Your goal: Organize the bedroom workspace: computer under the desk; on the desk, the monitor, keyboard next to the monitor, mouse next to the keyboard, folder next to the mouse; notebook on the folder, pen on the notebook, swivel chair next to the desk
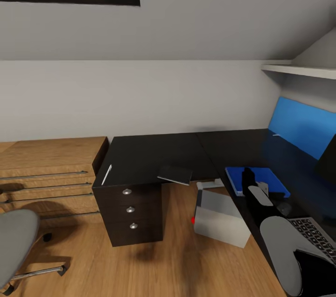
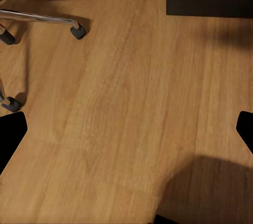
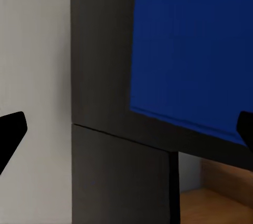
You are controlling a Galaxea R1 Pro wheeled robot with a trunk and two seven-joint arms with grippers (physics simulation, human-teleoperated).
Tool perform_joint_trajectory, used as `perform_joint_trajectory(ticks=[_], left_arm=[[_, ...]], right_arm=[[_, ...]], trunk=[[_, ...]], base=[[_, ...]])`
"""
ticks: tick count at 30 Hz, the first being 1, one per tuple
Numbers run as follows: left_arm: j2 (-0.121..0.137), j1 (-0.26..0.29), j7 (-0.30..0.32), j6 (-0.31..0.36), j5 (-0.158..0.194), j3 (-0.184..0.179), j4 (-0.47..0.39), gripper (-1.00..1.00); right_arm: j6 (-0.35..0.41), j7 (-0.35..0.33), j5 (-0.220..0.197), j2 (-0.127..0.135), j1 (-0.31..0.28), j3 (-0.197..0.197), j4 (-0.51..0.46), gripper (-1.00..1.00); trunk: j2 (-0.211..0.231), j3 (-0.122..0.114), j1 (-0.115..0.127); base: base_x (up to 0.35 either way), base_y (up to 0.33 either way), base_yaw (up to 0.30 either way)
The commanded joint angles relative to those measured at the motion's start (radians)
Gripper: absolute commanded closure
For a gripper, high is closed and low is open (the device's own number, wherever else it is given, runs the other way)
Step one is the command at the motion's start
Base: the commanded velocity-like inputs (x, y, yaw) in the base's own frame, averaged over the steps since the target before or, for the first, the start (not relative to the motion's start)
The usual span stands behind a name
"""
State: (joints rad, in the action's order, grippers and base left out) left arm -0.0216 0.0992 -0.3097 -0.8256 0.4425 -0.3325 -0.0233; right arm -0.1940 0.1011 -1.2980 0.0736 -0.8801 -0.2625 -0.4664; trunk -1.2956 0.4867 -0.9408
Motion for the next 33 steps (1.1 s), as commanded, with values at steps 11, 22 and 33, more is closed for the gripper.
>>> perform_joint_trajectory(ticks=[11,22,33], left_arm=[[0.000,0.001,-0.008,0.001,0.005,-0.007,0.000,-1.00],[0.000,0.001,-0.007,0.000,0.005,-0.007,0.001,-1.00],[0.000,0.001,-0.007,0.002,0.005,-0.008,0.000,-1.00]], right_arm=[[-0.004,-0.006,-0.012,-0.011,0.000,0.002,-0.002,-1.00],[-0.008,-0.036,-0.010,-0.061,0.000,0.001,-0.004,-1.00],[-0.010,-0.037,0.020,-0.097,0.000,0.002,-0.002,-1.00]], trunk=[[0.035,-0.015,0.019],[0.035,-0.015,0.019],[0.035,-0.022,0.019]], base=[[0.000,0.000,0.000],[0.000,0.000,0.009],[0.000,0.000,0.149]])
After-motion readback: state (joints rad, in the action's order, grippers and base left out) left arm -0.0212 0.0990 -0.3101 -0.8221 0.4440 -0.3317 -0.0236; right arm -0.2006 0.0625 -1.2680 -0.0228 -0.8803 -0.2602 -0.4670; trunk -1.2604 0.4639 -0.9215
